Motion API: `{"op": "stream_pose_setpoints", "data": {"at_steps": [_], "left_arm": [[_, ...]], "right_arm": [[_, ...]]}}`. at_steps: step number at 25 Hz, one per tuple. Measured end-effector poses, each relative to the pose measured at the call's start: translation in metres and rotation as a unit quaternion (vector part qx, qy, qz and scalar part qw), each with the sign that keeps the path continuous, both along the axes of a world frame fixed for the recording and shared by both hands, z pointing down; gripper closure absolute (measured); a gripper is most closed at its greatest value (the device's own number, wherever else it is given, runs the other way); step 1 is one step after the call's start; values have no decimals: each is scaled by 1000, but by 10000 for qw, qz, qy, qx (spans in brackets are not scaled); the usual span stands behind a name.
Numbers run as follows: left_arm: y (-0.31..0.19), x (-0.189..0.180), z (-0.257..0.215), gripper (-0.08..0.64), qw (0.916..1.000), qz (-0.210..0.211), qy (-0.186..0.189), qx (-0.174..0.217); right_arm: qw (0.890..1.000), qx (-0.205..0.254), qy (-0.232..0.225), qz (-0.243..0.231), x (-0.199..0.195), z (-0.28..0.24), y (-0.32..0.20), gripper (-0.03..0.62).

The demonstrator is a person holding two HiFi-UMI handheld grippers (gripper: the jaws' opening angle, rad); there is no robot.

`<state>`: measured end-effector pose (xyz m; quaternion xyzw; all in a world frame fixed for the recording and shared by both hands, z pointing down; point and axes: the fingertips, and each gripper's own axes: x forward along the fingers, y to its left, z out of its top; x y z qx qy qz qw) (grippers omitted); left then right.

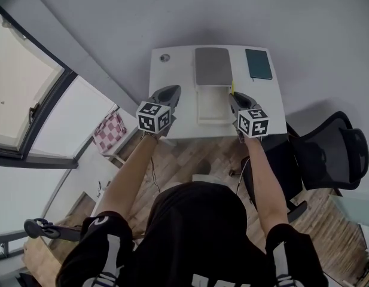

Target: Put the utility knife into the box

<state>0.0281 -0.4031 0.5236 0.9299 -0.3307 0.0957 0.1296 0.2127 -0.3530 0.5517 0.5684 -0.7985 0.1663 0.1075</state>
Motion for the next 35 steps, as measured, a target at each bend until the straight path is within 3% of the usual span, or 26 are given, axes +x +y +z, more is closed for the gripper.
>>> {"op": "stream_pose_setpoints", "data": {"at_steps": [18,27,35], "left_arm": [[-30,15,20,535,9997,-160,90,-171],[-39,30,47,535,9989,-144,132,-417],[-44,29,77,535,9972,-256,98,-702]], "right_arm": [[9990,-290,62,-328,4,30,-36,528],[9936,-872,210,-689,-6,83,-53,528],[9817,-1570,355,-1017,-16,143,-63,528]]}}
